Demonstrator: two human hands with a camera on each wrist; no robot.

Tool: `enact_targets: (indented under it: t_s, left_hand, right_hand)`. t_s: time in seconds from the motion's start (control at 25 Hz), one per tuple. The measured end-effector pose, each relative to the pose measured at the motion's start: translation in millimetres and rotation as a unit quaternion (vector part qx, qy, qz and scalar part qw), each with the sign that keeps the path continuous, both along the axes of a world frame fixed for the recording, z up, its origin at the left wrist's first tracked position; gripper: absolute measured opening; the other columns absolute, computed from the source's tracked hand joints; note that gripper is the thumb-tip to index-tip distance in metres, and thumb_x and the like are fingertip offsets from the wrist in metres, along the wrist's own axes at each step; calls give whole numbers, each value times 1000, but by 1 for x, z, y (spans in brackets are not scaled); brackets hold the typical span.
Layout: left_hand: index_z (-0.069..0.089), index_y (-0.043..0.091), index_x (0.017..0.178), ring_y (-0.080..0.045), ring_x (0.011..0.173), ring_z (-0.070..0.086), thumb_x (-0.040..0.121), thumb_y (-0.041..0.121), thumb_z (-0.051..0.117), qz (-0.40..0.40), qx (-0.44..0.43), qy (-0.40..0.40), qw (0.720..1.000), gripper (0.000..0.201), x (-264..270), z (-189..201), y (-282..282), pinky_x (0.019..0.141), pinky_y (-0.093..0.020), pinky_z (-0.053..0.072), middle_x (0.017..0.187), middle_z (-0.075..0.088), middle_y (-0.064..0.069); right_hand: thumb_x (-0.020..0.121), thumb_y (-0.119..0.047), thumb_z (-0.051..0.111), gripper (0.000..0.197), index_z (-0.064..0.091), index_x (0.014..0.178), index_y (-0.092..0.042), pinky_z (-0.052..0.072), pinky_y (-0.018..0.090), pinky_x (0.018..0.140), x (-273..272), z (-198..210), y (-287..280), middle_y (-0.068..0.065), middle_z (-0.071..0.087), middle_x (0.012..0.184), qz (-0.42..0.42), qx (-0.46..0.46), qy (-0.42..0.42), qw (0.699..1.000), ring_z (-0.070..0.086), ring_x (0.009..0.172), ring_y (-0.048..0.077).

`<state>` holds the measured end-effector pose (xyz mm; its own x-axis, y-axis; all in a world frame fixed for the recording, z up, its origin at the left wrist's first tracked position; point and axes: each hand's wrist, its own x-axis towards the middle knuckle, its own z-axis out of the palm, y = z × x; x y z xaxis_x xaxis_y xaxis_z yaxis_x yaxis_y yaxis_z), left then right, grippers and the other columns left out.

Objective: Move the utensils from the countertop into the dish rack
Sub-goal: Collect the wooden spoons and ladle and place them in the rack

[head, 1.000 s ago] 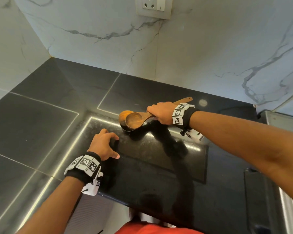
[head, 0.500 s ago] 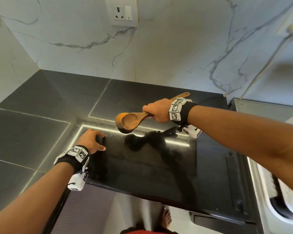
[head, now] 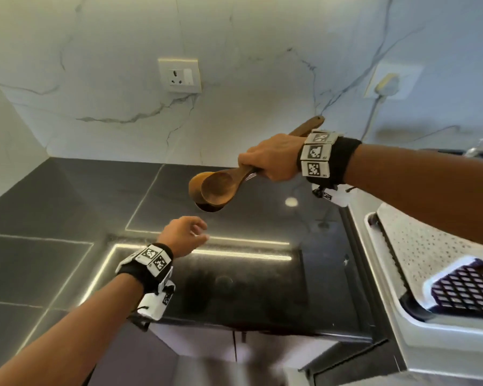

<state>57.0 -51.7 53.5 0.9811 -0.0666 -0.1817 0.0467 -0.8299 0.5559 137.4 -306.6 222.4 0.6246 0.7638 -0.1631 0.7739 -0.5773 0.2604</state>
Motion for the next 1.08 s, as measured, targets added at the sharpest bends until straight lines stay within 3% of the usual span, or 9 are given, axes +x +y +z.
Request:
enact_targets:
  t_s: [0.12, 0.28, 0.44, 0.6, 0.76, 0.96, 1.08]
  left_hand:
    - [70, 29, 107, -11, 90, 69, 84, 37, 72, -60, -24, -31, 997, 24, 7, 35, -57, 90, -37, 57, 95, 71, 10]
    - [69, 33, 109, -11, 91, 69, 82, 44, 72, -122, -64, -80, 987, 29, 10, 80, -141, 91, -38, 56, 96, 69, 11]
    - [64, 27, 119, -14, 97, 68, 84, 42, 73, -178, -117, -93, 973, 39, 11, 124, -238, 92, -33, 55, 108, 67, 3]
    - [55, 23, 131, -19, 105, 66, 86, 41, 72, -196, -150, -80, 966, 51, 16, 157, -328, 90, -31, 54, 122, 63, -5]
    - [47, 22, 141, -24, 119, 59, 84, 46, 72, -170, -117, -58, 977, 66, 26, 173, -402, 100, -40, 51, 134, 54, -7]
    - [45, 29, 142, -24, 125, 54, 84, 42, 73, -112, -164, 14, 980, 65, 41, 166, -449, 92, -43, 54, 141, 47, -4]
    - [47, 33, 139, -24, 124, 55, 79, 44, 75, -100, -180, 38, 978, 67, 44, 159, -468, 85, -39, 55, 143, 46, -5]
  right_hand:
    - [98, -24, 49, 20, 47, 118, -24, 42, 37, 63, -11, 43, -40, -7, 51, 92, -22, -28, -45, 998, 51, 75, 21]
    - [99, -23, 48, 16, 45, 114, -27, 52, 44, 70, -18, 83, -109, -4, 57, 95, -64, -29, -75, 995, 57, 78, 23]
    - [98, -24, 50, 15, 47, 111, -27, 46, 38, 65, -19, 115, -212, -8, 55, 91, -108, -23, -109, 988, 54, 78, 20]
    - [96, -21, 54, 16, 51, 110, -28, 52, 44, 70, -24, 136, -324, -10, 54, 86, -168, -7, -120, 978, 57, 76, 20]
    - [95, -23, 54, 16, 50, 109, -31, 53, 45, 73, -28, 143, -443, -7, 60, 92, -232, -1, -103, 967, 59, 79, 20]
    - [95, -26, 53, 17, 48, 109, -34, 51, 41, 74, -31, 127, -561, -9, 62, 96, -301, -20, -71, 951, 60, 83, 18]
    - [95, -28, 54, 20, 49, 113, -35, 48, 38, 76, -35, 100, -614, -8, 62, 98, -324, -48, -38, 944, 59, 86, 20]
